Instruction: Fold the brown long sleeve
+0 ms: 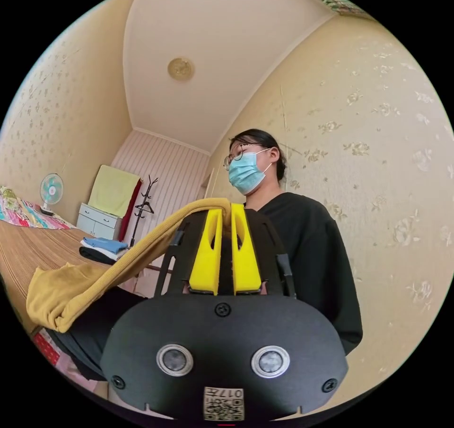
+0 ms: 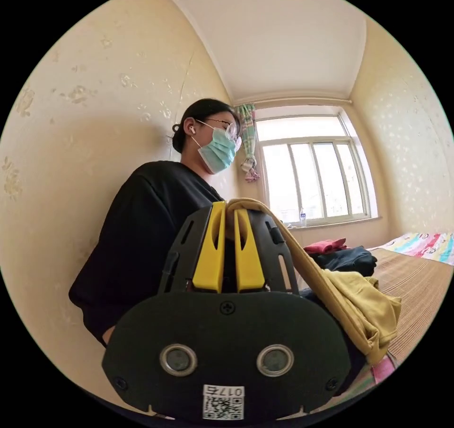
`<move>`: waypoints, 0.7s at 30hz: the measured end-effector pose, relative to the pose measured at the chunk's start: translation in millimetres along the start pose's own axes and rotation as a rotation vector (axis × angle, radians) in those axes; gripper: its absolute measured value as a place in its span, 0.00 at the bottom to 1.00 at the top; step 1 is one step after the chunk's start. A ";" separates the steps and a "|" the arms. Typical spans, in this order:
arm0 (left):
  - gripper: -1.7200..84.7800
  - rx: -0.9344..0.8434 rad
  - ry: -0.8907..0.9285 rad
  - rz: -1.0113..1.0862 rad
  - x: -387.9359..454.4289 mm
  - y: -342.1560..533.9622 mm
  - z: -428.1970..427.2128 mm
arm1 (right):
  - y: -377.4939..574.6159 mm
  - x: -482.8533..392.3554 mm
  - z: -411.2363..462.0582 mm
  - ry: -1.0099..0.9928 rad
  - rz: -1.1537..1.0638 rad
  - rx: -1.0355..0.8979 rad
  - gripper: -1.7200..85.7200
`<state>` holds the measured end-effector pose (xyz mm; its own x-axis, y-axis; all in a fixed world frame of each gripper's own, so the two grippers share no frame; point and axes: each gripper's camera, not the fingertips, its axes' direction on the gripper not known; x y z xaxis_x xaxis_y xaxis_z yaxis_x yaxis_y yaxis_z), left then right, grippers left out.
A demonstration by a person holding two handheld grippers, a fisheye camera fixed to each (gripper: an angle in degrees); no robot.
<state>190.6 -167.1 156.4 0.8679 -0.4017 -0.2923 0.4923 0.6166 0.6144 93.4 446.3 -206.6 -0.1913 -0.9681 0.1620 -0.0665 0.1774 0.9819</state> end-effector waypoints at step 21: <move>0.09 0.276 -0.693 -0.871 -325.3 74.1 -151.2 | 191.7 254.6 -102.5 0.515 0.968 0.306 0.10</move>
<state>-45.2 111.7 186.2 -0.0261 -0.9587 -0.2834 0.8023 -0.1892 0.5662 132.3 215.7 32.9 0.1280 -0.3462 0.9294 -0.3597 0.8571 0.3688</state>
